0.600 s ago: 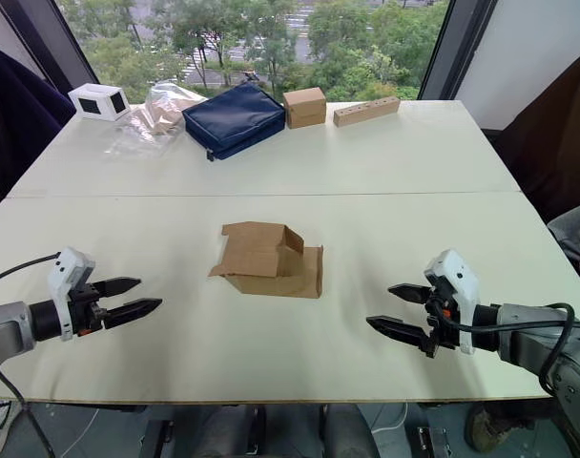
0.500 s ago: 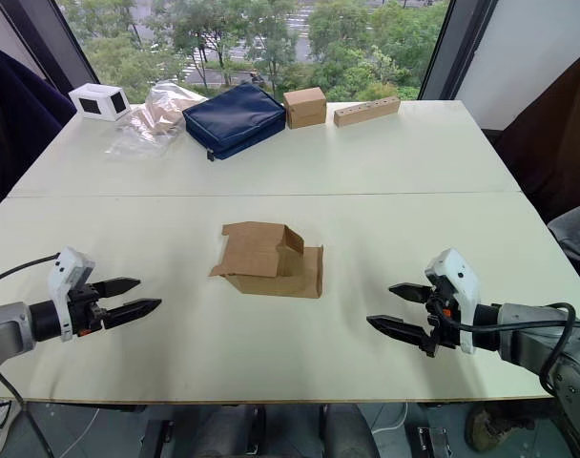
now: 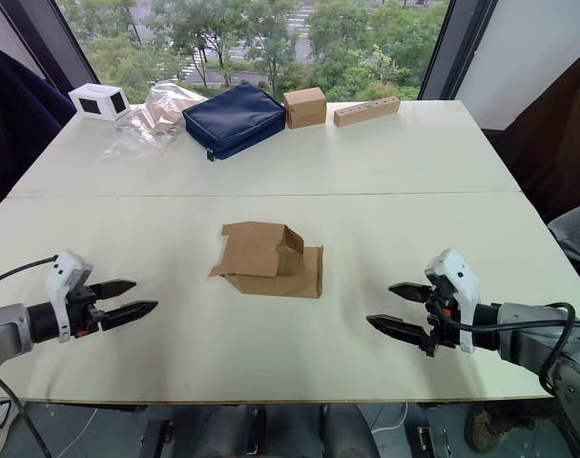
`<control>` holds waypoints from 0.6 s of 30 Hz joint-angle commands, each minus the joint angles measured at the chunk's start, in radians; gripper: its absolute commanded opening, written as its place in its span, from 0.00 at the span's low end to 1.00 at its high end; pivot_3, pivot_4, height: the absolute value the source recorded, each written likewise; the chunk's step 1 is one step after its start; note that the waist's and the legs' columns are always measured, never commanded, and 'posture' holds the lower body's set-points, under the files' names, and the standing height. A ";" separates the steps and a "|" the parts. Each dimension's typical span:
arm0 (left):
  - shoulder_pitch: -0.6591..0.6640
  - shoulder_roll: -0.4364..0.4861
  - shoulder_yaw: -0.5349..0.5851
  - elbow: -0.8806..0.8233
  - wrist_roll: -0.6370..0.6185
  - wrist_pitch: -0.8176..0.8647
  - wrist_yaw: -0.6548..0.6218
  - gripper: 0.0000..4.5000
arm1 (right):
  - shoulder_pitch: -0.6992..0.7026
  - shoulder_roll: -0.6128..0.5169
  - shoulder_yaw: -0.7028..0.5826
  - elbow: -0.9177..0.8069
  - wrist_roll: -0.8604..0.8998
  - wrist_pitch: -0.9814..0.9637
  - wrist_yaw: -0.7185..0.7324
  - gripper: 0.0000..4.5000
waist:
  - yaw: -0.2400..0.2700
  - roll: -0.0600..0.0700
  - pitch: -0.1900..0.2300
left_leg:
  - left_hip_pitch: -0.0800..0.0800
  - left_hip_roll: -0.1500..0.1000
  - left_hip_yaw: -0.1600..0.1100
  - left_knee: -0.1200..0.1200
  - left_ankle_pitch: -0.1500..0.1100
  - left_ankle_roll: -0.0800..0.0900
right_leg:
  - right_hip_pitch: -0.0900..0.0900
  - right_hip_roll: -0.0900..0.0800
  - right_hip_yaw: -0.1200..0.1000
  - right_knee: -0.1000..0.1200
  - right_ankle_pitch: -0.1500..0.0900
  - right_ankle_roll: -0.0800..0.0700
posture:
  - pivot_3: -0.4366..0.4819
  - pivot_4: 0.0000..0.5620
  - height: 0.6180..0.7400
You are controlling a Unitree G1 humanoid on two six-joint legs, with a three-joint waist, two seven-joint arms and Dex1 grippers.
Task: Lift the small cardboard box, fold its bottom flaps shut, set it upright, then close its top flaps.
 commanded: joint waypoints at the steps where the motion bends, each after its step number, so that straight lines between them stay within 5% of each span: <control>1: -0.011 0.026 -0.004 0.001 0.024 -0.015 -0.007 0.99 | -0.004 0.010 -0.016 -0.007 -0.014 -0.024 0.005 0.96 | 0.000 0.000 0.000 | 0.000 0.000 0.000 0.000 0.000 0.000 | 0.000 0.000 0.000 0.000 0.000 0.000 | 0.48 0.27 1.00; 13: -0.110 0.036 0.000 0.076 0.020 -0.006 -0.030 0.99 | -0.038 0.029 -0.013 -0.003 -0.060 -0.049 -0.011 0.96 | -0.001 0.000 0.000 | 0.000 0.000 0.000 0.000 0.000 0.000 | 0.000 0.000 0.000 0.000 0.000 0.000 | 0.48 0.27 1.00; 18: -0.364 0.068 0.020 0.150 -0.218 0.376 -0.072 0.99 | -0.123 0.058 -0.022 -0.101 -0.029 -0.056 -0.082 0.96 | 0.003 -0.001 0.000 | 0.000 0.000 -0.001 0.001 0.000 0.000 | 0.000 0.001 -0.001 0.002 0.000 0.000 | 0.48 0.27 1.00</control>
